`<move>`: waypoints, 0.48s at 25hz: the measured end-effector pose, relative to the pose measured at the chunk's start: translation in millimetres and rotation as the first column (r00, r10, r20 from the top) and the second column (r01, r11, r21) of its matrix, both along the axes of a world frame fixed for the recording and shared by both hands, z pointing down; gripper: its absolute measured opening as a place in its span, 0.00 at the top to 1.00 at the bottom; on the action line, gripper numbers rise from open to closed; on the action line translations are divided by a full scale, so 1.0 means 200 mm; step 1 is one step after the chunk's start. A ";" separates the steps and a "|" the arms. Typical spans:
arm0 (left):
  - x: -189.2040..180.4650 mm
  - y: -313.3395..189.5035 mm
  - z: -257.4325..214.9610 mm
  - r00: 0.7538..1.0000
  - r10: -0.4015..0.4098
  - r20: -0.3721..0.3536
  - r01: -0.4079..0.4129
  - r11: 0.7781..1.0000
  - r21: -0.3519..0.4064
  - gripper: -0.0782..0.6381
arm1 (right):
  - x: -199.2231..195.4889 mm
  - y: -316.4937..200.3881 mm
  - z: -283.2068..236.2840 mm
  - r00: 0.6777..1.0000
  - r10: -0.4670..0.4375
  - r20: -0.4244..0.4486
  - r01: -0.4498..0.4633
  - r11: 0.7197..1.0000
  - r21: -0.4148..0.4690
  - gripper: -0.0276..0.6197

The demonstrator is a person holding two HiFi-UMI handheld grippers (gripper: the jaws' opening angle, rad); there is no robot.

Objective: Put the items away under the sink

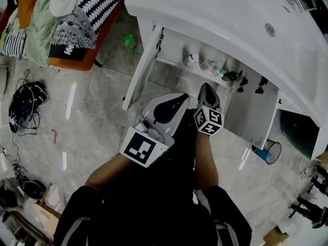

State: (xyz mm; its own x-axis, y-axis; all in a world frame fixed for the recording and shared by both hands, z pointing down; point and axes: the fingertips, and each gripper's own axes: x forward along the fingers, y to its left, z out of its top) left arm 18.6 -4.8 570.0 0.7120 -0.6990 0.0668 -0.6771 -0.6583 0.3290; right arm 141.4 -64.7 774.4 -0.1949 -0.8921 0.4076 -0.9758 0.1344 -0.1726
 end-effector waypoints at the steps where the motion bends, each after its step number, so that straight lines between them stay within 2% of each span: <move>1: 0.02 0.00 -0.07 1.000 0.009 0.008 -0.009 1.000 -0.010 0.88 | 0.00 0.01 -0.06 1.000 -0.001 0.005 0.002 1.000 -0.006 0.93; 12: 0.15 0.05 -0.73 0.992 0.059 0.111 -0.047 0.993 -0.110 0.88 | -0.02 0.22 -0.81 0.996 0.022 0.084 -0.017 0.998 -0.057 0.93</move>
State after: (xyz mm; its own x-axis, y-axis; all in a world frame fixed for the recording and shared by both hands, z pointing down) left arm 49.3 6.0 423.8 0.7314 -0.6449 0.2219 -0.6792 -0.6592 0.3228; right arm 138.0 -20.1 611.7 -0.2134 -0.8724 0.4397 -0.9598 0.1033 -0.2609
